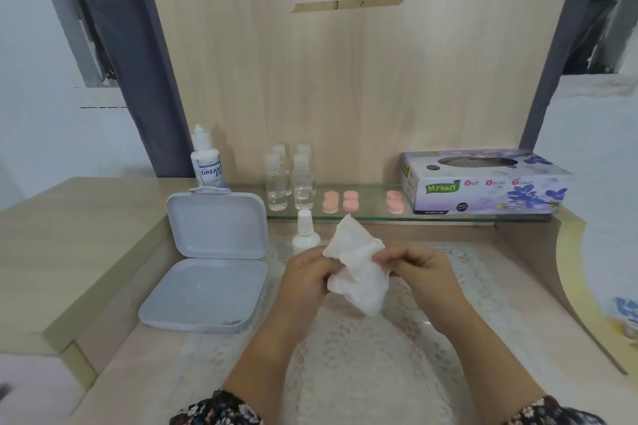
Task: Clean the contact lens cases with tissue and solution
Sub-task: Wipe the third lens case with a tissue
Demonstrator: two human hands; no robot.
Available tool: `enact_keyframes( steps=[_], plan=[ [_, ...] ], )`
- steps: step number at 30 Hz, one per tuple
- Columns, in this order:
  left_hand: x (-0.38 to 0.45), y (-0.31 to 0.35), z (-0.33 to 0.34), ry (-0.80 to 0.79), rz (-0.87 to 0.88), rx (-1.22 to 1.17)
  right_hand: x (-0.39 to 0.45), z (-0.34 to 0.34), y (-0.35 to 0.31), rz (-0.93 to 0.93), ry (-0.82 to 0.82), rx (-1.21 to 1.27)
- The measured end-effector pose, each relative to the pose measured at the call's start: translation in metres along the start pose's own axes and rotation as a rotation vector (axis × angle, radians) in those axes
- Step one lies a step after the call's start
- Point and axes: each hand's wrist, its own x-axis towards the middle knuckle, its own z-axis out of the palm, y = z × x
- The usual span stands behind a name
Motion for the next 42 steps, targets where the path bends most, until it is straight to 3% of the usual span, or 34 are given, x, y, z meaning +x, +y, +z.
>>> enact_keyframes(
  steps=[3,8,12,16,19,21,25,28,34,41,42],
  plan=[
    [-0.005,0.006,0.005,0.014,-0.035,-0.14,-0.003,-0.001,0.0,-0.049,-0.056,-0.005],
    [-0.011,0.004,0.006,0.041,0.031,0.137,-0.002,-0.002,0.001,-0.038,-0.06,0.066],
    [-0.012,0.005,0.012,0.172,0.189,0.288,-0.002,-0.003,0.002,-0.024,0.024,0.046],
    [-0.013,0.0,0.008,0.263,0.358,0.439,-0.002,-0.009,0.005,0.041,-0.008,-0.284],
    [-0.01,-0.009,0.0,0.275,0.731,0.808,-0.006,-0.015,0.006,0.082,-0.132,-0.71],
    [-0.005,-0.02,-0.003,0.198,0.844,1.002,-0.008,-0.016,0.007,0.078,-0.195,-0.859],
    [-0.003,-0.035,0.003,-0.077,0.795,1.262,-0.01,-0.01,0.008,0.047,-0.24,-0.967],
    [-0.008,-0.032,0.005,-0.211,0.632,1.322,-0.012,-0.007,0.008,0.044,-0.199,-0.94],
    [-0.017,-0.028,0.002,-0.251,0.599,1.545,-0.014,-0.004,0.007,0.063,-0.139,-0.931],
    [-0.019,-0.017,0.019,-0.13,0.645,1.642,-0.014,-0.004,0.009,0.057,-0.129,-0.942],
    [-0.02,-0.017,0.021,-0.128,0.584,1.622,-0.014,-0.004,0.009,0.057,-0.128,-0.944]
  ],
)
